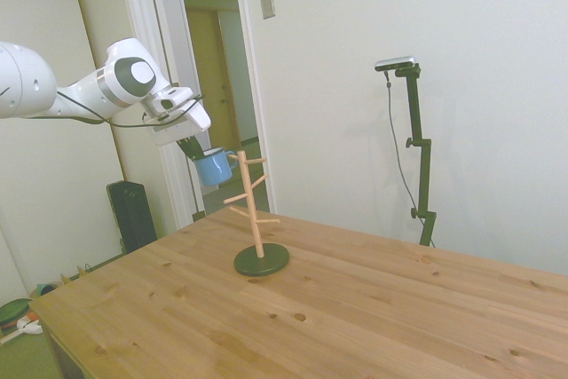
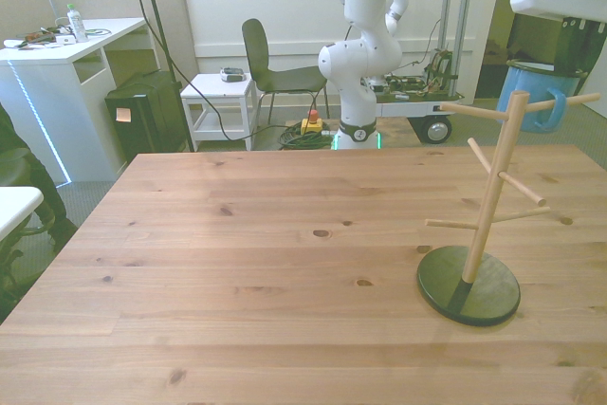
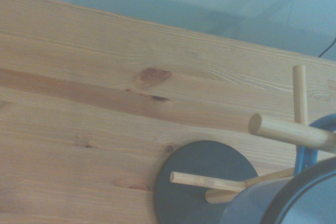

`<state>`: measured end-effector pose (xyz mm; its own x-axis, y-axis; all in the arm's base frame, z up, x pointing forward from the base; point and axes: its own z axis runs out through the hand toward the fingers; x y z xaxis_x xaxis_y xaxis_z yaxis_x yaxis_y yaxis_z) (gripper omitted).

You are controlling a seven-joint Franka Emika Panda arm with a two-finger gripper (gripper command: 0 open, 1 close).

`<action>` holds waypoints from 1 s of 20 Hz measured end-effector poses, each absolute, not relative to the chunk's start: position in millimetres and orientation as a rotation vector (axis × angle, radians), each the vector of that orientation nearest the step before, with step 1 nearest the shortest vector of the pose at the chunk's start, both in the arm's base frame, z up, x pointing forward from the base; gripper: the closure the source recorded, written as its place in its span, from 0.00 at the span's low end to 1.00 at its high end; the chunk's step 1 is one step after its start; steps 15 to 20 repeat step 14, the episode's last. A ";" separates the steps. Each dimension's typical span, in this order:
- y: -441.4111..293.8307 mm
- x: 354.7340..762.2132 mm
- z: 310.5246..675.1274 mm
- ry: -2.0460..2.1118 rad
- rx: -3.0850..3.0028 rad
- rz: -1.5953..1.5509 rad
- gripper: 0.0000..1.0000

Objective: Hang the mug

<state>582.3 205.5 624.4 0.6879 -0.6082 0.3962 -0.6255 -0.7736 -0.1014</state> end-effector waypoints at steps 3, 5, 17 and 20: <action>203.2 580.4 624.5 -1.044 2.845 0.646 0.00; 203.6 578.6 624.8 -1.040 2.849 0.653 0.00; 210.1 554.5 619.4 -1.036 2.859 0.679 0.00; 210.1 554.5 619.4 -1.036 2.859 0.679 0.00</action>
